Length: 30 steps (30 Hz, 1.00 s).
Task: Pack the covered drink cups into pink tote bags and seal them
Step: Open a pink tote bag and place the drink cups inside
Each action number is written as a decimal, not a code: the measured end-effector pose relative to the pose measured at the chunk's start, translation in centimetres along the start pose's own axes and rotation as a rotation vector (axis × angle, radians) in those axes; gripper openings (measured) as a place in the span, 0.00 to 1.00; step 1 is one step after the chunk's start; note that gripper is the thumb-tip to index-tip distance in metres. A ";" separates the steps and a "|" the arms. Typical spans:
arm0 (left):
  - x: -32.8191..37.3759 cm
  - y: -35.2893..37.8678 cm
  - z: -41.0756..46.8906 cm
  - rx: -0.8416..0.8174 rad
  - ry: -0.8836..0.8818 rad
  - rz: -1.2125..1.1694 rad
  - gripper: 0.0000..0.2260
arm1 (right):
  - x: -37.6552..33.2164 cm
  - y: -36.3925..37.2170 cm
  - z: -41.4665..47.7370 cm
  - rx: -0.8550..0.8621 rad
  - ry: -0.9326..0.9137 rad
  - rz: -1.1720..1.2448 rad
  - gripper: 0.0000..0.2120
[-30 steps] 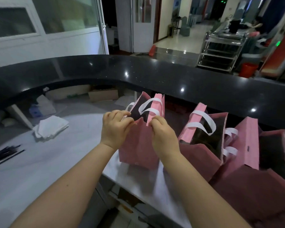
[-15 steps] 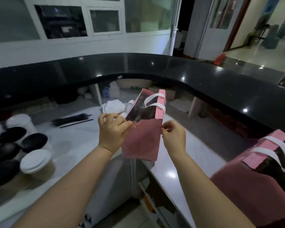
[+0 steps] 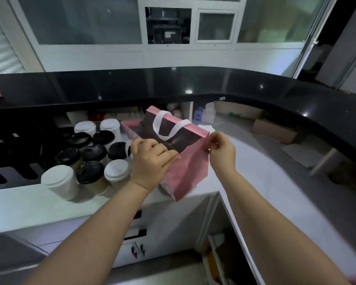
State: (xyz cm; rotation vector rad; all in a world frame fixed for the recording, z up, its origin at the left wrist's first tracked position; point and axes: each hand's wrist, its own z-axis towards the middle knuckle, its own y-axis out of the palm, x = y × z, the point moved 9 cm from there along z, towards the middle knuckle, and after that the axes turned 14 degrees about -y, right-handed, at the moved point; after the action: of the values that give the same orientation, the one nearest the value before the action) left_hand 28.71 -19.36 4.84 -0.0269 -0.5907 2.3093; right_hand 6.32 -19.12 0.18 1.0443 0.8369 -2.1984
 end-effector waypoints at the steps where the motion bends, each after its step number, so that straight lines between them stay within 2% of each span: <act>1: -0.4 0.4 0.1 -0.032 -0.006 -0.004 0.10 | 0.2 0.9 0.5 -0.014 0.012 0.008 0.18; 6: -2.6 4.4 -0.4 -0.385 -0.106 -0.018 0.17 | 2.8 4.0 1.8 -0.033 0.153 -0.002 0.16; 8: -3.9 5.3 -0.4 -0.452 -0.142 -0.031 0.18 | 4.0 4.6 2.1 -0.027 0.205 -0.005 0.12; 10: -5.5 5.4 -0.2 -0.449 -0.149 -0.058 0.19 | 4.6 4.9 2.4 -0.011 0.245 0.061 0.06; 11: -6.6 5.4 -0.1 -0.440 -0.157 -0.069 0.19 | 4.5 5.1 2.3 0.004 0.270 0.127 0.06; 13: -9.1 5.1 0.3 -0.422 -0.198 -0.074 0.19 | 3.8 5.4 1.5 0.054 0.299 0.290 0.12; 16: -13.9 5.0 1.3 -0.395 -0.314 -0.060 0.18 | 1.2 5.8 -1.6 0.127 0.212 0.399 0.15; 19: -18.7 6.2 2.1 -0.434 -0.521 -0.146 0.17 | -0.5 6.9 -5.0 0.094 0.081 0.343 0.21; 22: -21.5 9.0 1.9 -0.540 -0.711 -0.266 0.20 | -0.4 9.5 -6.6 -0.054 0.069 0.259 0.31; 26: -22.5 11.9 0.9 -0.619 -0.876 -0.469 0.20 | 1.1 11.0 -5.8 -0.073 0.150 0.187 0.27; 30: -22.7 12.0 0.8 -0.522 -0.912 -0.566 0.16 | 2.2 10.9 -3.8 -0.036 0.169 0.162 0.20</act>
State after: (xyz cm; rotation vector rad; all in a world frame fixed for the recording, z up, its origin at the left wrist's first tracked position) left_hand 37.08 -42.32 -2.98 0.8634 -1.4211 1.4714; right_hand 14.56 -23.88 -6.67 1.2486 0.8300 -1.9744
